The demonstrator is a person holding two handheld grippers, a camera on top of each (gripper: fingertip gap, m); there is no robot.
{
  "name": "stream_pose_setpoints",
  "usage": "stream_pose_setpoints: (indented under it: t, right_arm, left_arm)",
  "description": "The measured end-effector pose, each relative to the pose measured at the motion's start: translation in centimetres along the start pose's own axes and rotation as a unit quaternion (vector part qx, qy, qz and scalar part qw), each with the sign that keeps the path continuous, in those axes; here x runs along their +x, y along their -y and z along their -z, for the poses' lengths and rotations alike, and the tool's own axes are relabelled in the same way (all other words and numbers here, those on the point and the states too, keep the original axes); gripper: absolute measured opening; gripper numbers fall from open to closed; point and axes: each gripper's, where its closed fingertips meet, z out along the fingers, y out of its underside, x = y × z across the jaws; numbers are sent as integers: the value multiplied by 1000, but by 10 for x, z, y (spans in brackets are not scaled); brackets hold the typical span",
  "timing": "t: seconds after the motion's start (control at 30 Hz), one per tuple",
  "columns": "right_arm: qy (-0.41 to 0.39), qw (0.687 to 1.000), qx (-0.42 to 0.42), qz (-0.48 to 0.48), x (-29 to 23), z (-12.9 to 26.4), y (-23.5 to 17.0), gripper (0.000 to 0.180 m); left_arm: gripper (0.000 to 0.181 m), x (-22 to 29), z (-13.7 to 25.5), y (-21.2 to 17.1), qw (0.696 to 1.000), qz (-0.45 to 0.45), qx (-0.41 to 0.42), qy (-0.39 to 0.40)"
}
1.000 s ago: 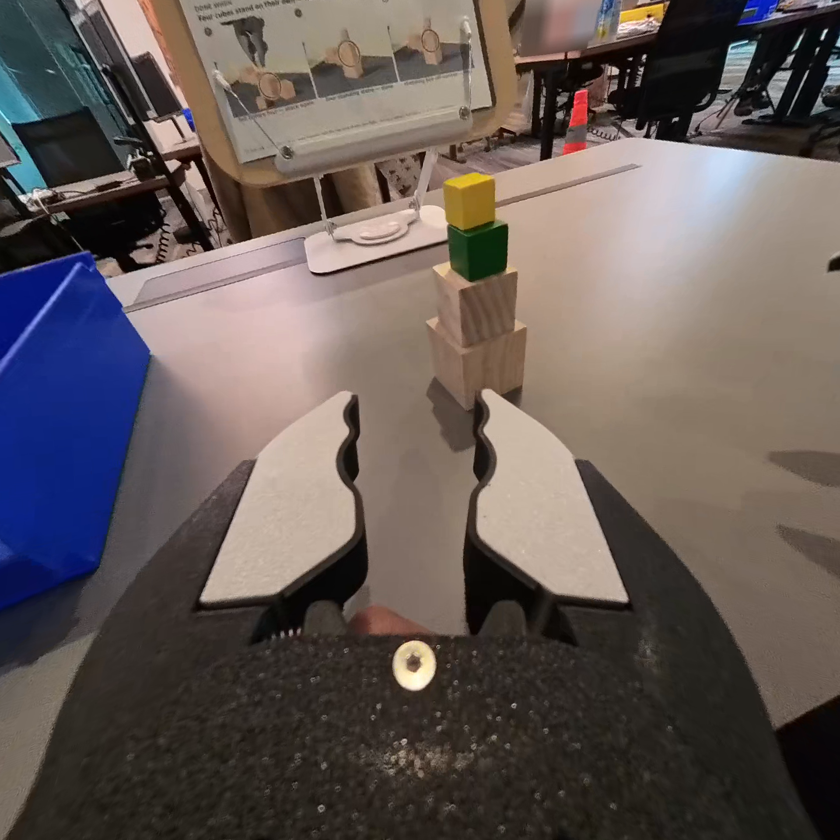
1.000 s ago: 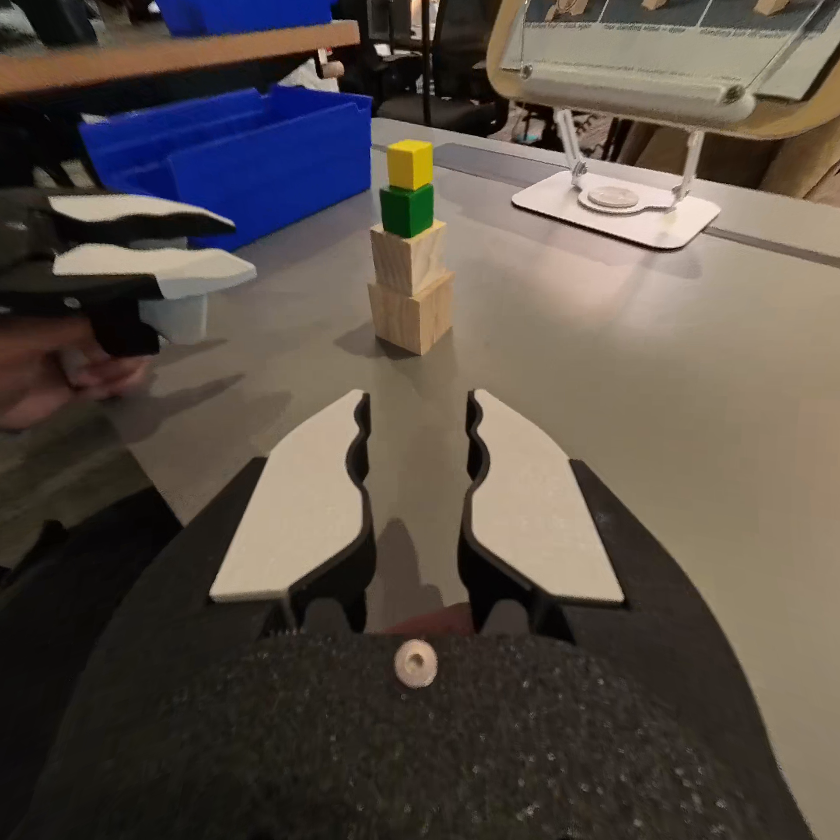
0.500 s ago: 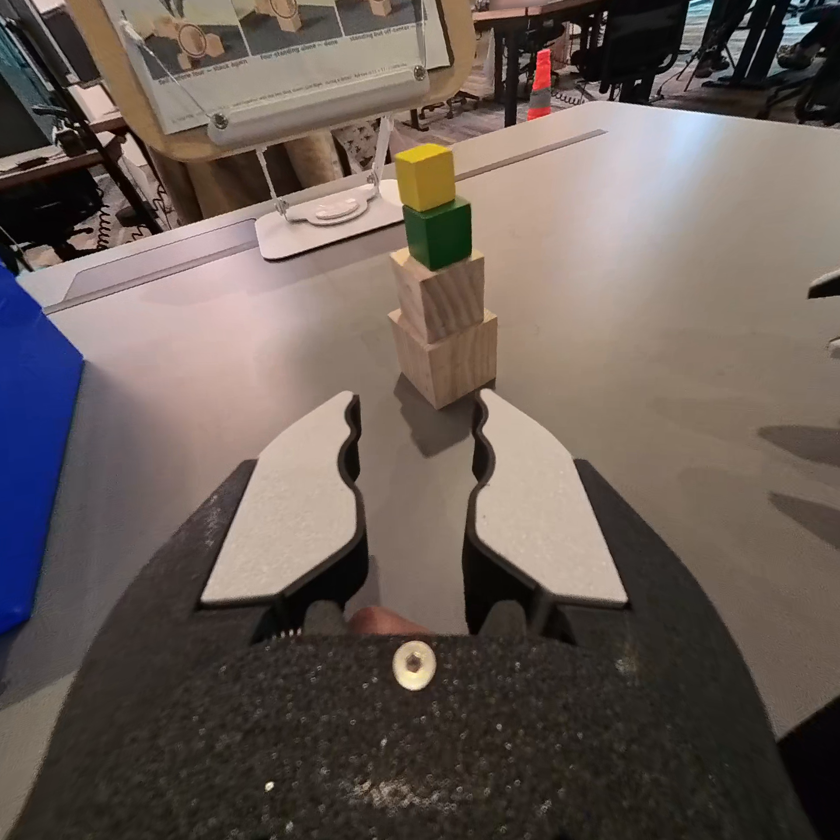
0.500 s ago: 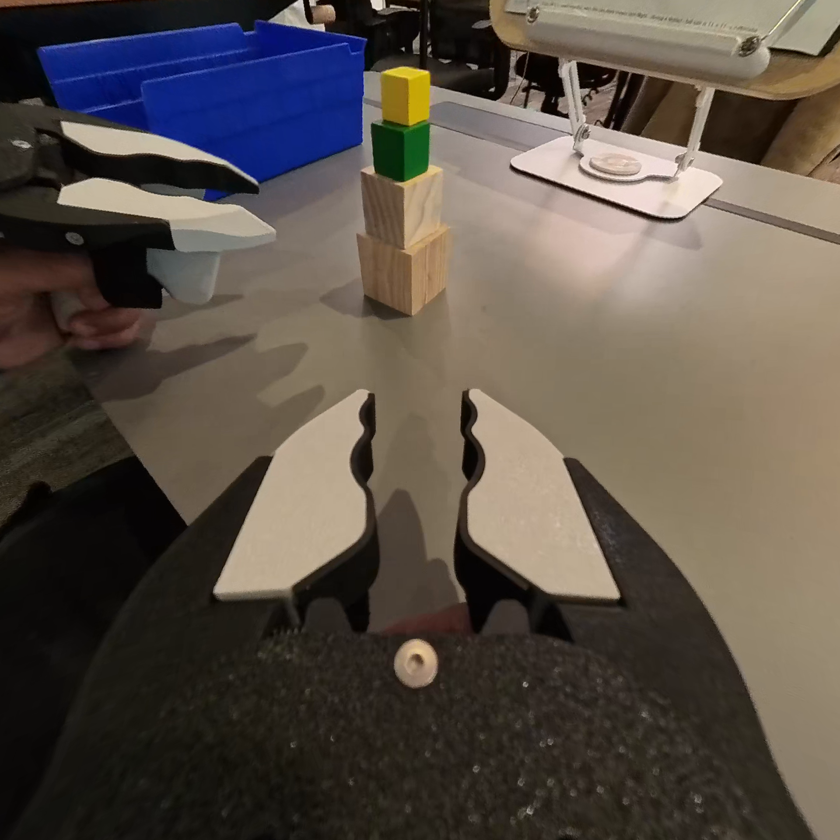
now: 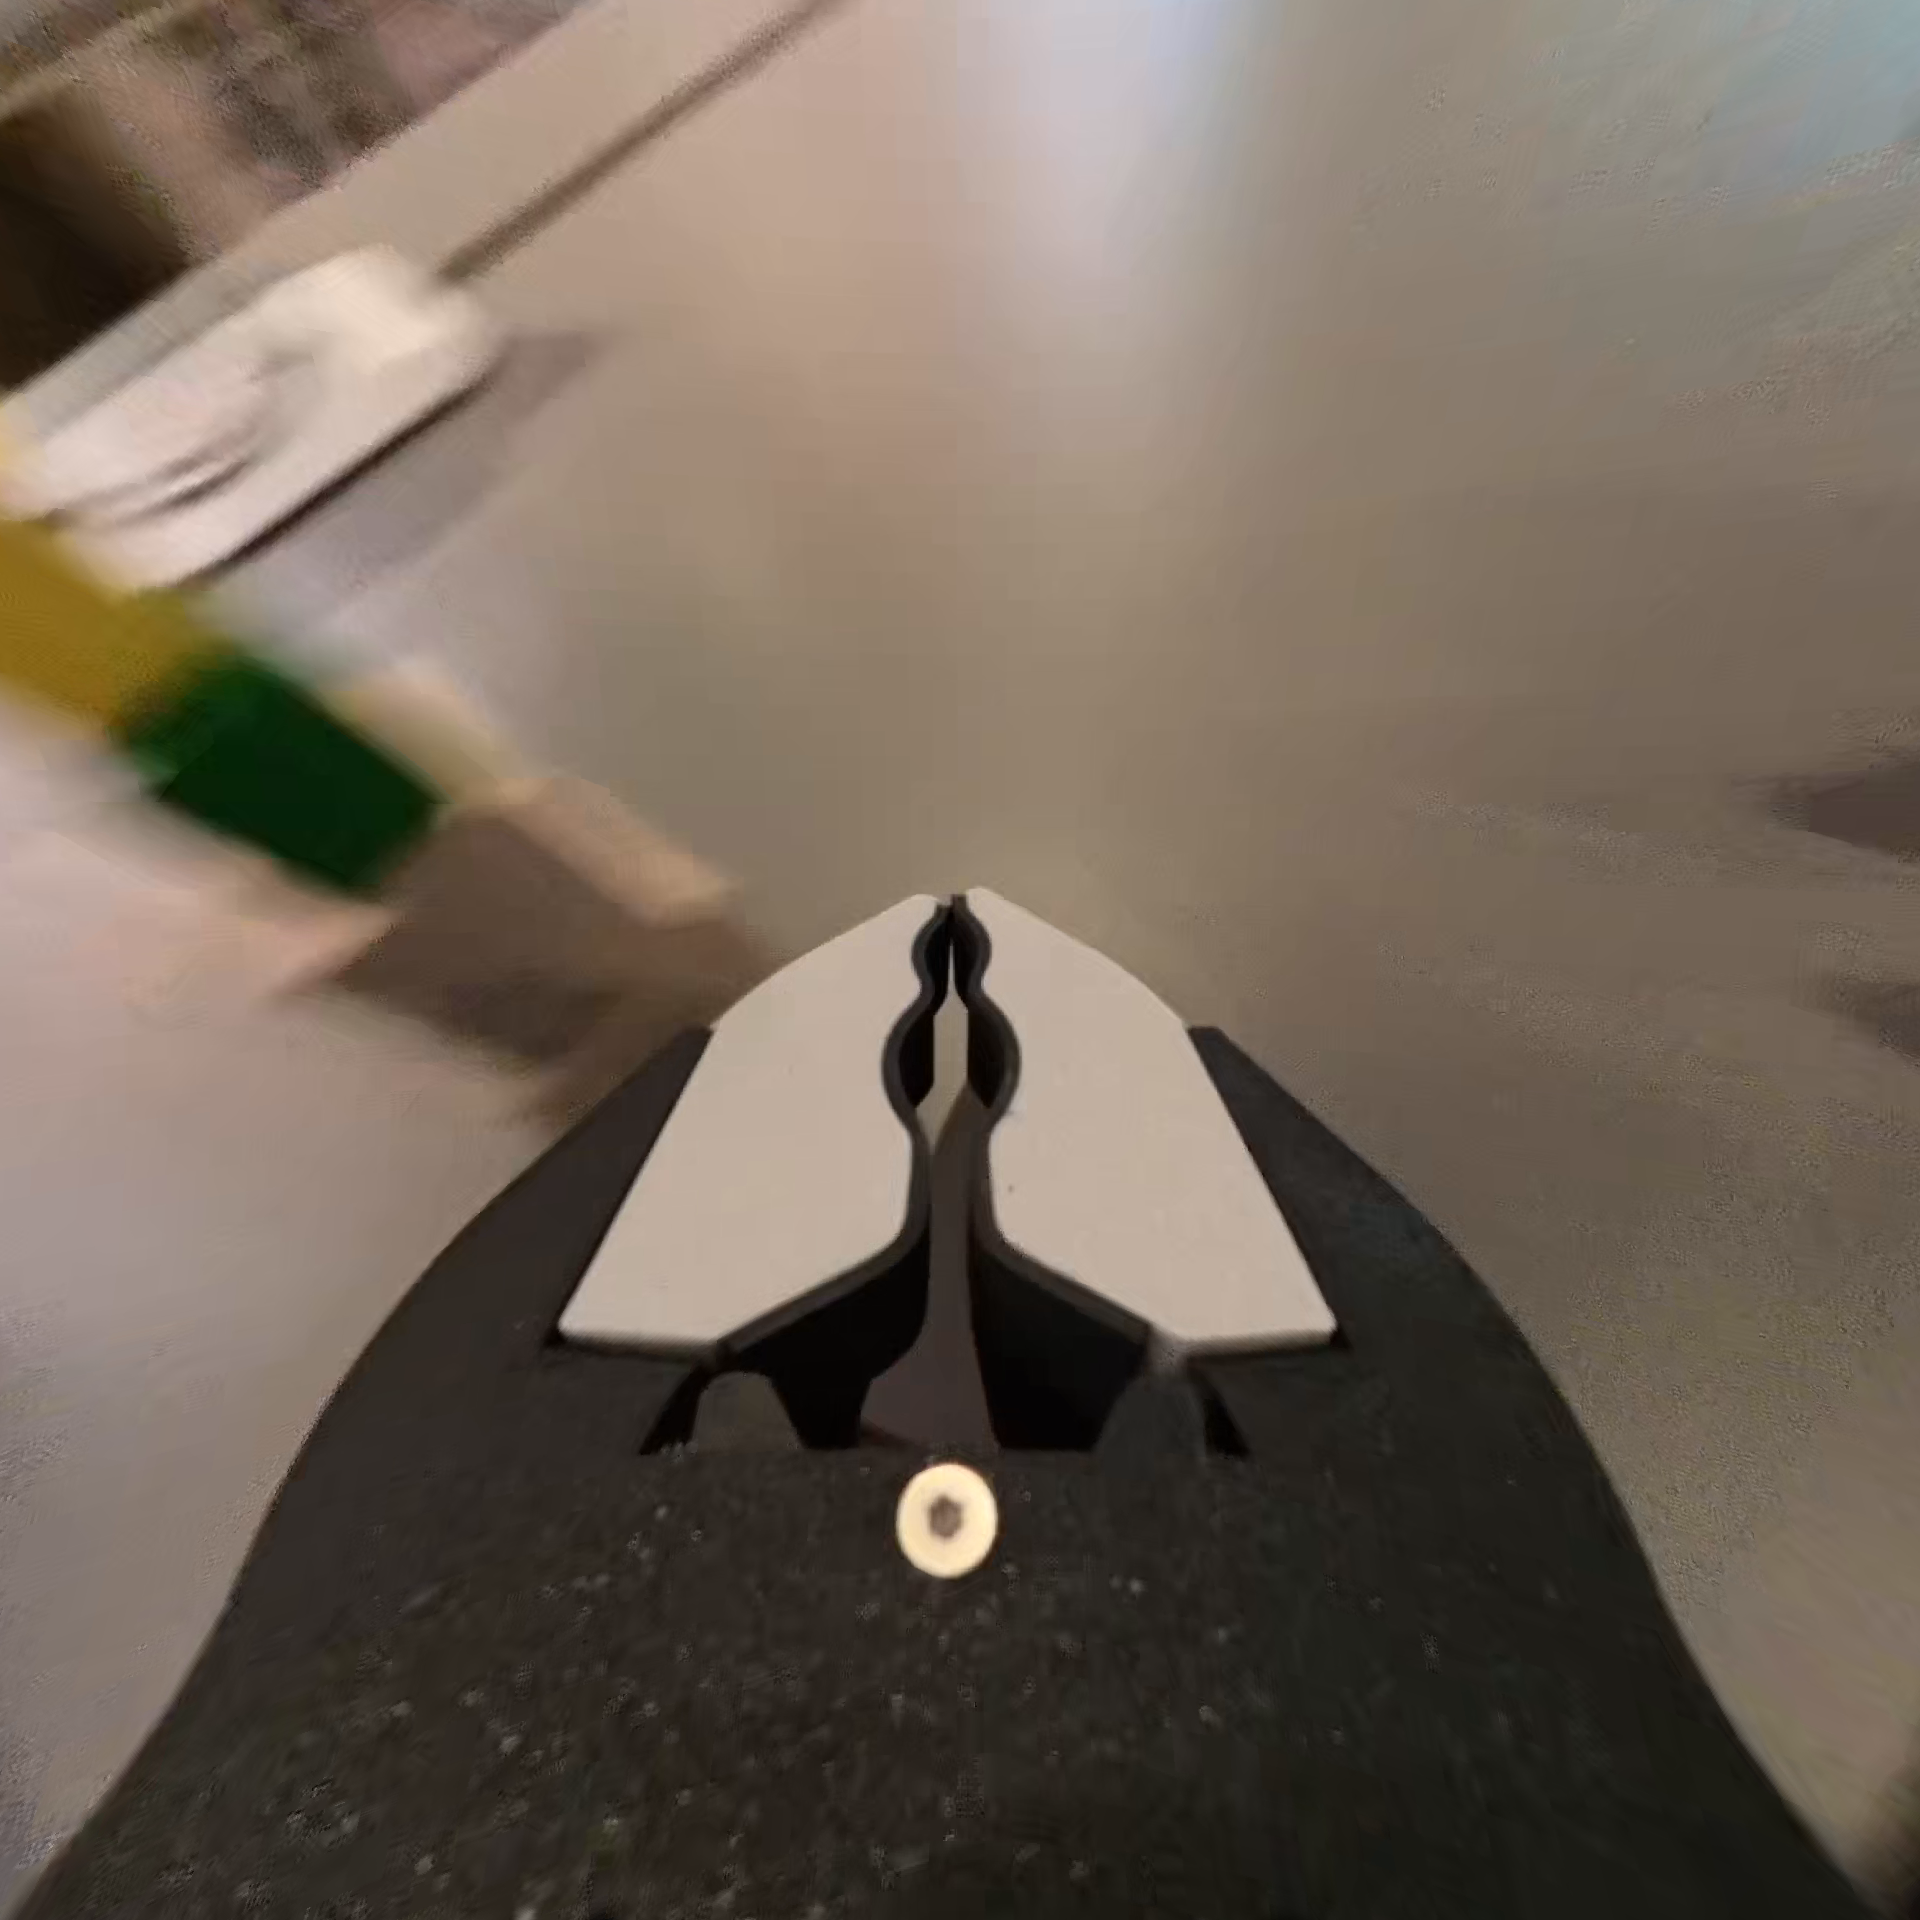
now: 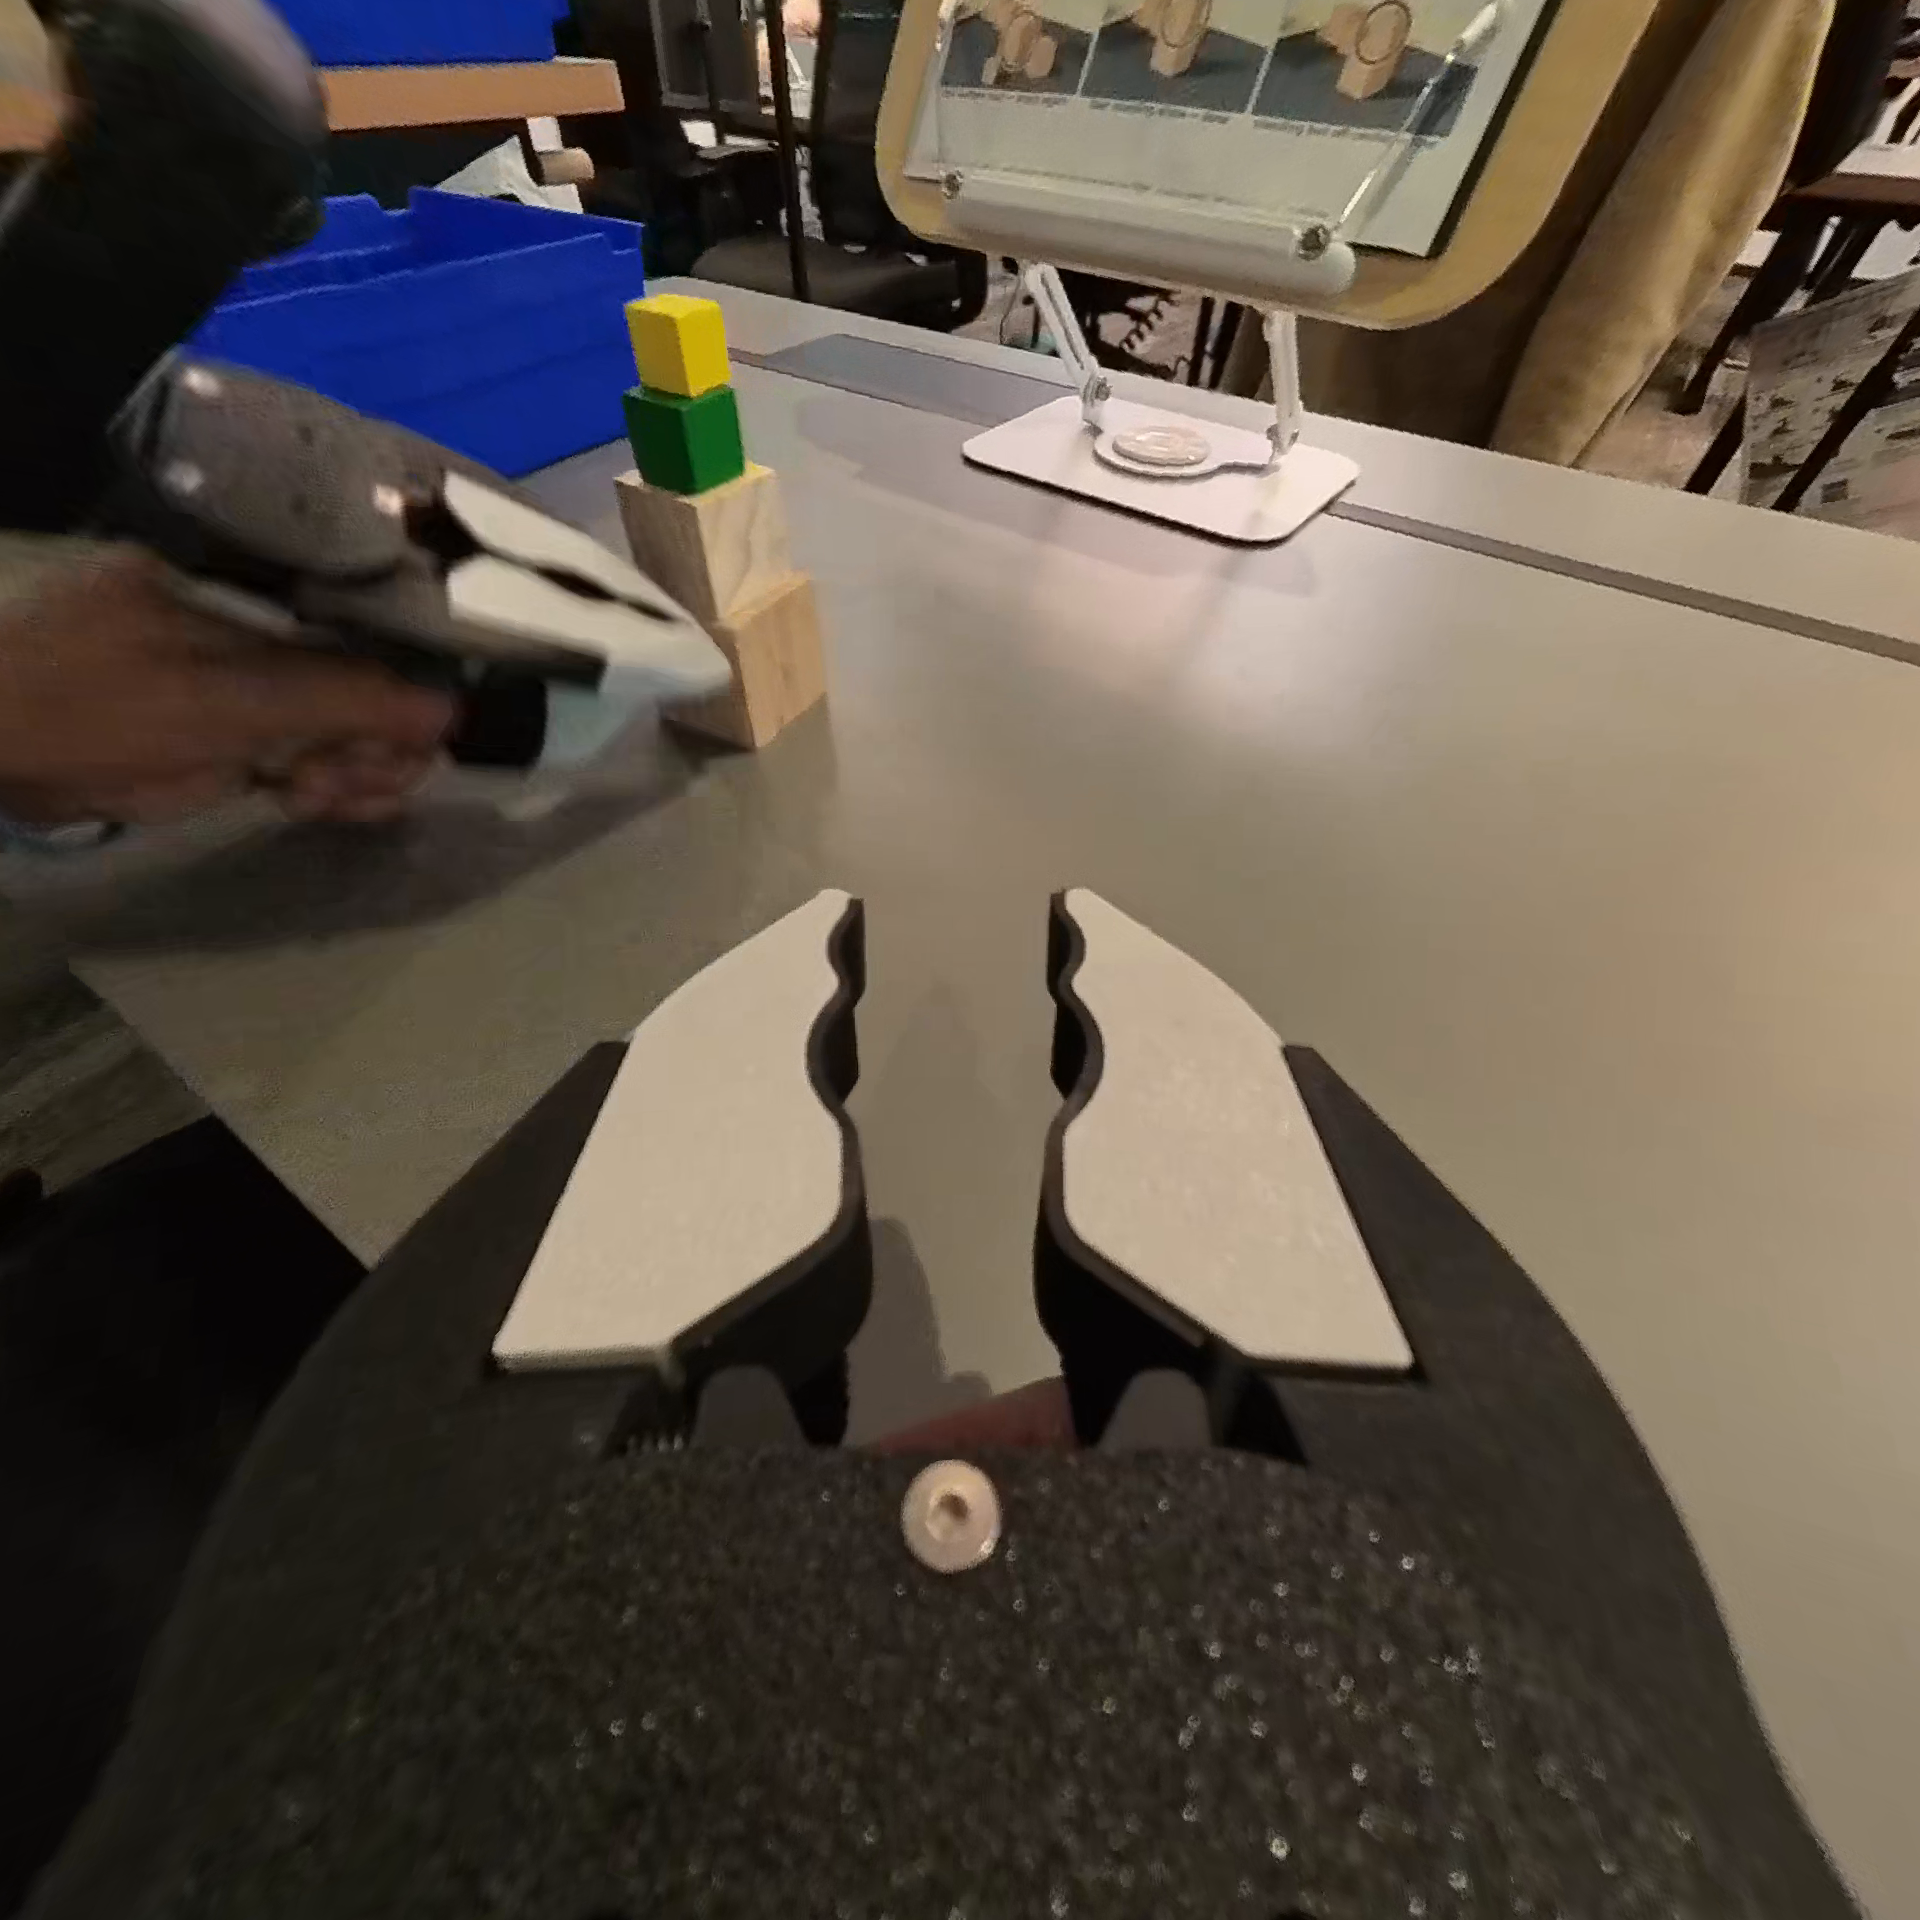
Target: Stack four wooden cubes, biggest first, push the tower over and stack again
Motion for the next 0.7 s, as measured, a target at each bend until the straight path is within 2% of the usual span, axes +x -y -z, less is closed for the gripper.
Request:
stream_pose_setpoints:
  t: [0.03, 0.1, 0.2, 0.23, 0.33, 0.4, 0.53, 0.7]
  right_arm:
    - [-1, 1000, -3, -3, 2, -1, -2, 33]
    - [3, 1000, -8, -9, 3, -3, -7, 33]
    - [7, 1000, -10, -4, 1, -5, -8, 32]
    - [12, 1000, -10, -3, -1, -6, -8, 30]
    - [28, 999, -16, 2, -11, -15, -8, 30]
    - [31, 999, -21, 17, -17, -20, -9, 30]
    - [25, 998, -20, 45, -24, -26, -6, 30]
    - [48, 998, -19, 42, -40, -40, -5, 34]
  left_arm:
    - [0, -35, -3, -10, 998, 48, -20, 35]
    - [0, -57, 2, -24, 990, 134, -37, 3]
    - [0, -99, 36, -38, 984, 117, -20, 134]
    - [0, -99, 45, -36, 984, 114, -2, 138]
    - [0, -53, 49, -28, 993, 109, 17, 49]
    - [0, -14, 46, -22, 997, 75, 17, -28]
    - [0, -14, 53, -27, 998, -1, 32, 52]
    - [9, -21, 78, -16, 987, 22, 98, 123]
